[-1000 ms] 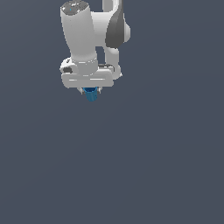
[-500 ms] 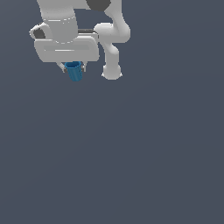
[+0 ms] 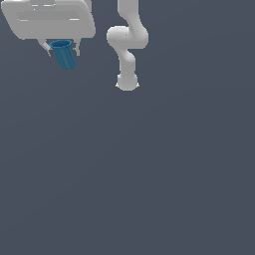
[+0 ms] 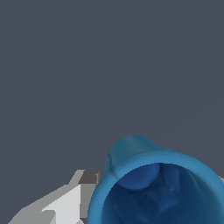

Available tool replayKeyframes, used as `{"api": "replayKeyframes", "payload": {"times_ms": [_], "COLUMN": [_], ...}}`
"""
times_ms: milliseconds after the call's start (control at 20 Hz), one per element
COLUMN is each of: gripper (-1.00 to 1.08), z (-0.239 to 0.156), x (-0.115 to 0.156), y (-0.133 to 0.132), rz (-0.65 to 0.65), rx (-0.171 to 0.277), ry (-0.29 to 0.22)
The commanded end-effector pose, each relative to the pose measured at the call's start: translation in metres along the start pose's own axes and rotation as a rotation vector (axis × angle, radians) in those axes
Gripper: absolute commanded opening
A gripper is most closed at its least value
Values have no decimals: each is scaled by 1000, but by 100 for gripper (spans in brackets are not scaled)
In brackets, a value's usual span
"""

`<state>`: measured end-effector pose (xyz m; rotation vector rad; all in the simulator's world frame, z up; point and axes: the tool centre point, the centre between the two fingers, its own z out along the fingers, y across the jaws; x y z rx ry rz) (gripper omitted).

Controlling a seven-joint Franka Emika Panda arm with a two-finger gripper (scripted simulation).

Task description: Pick up the object and move it to a goal position.

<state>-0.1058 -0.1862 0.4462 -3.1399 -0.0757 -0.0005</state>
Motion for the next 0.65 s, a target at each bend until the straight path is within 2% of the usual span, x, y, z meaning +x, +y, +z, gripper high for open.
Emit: {"api": "replayKeyframes", "payload": {"times_ms": [0,600], "gripper": [-100,-100], "z": [-14,-37], "x": [-1,-1], "y": [7,19], "rz": [-1,-1], "rx": [0,-1], "ry": [0,0]}}
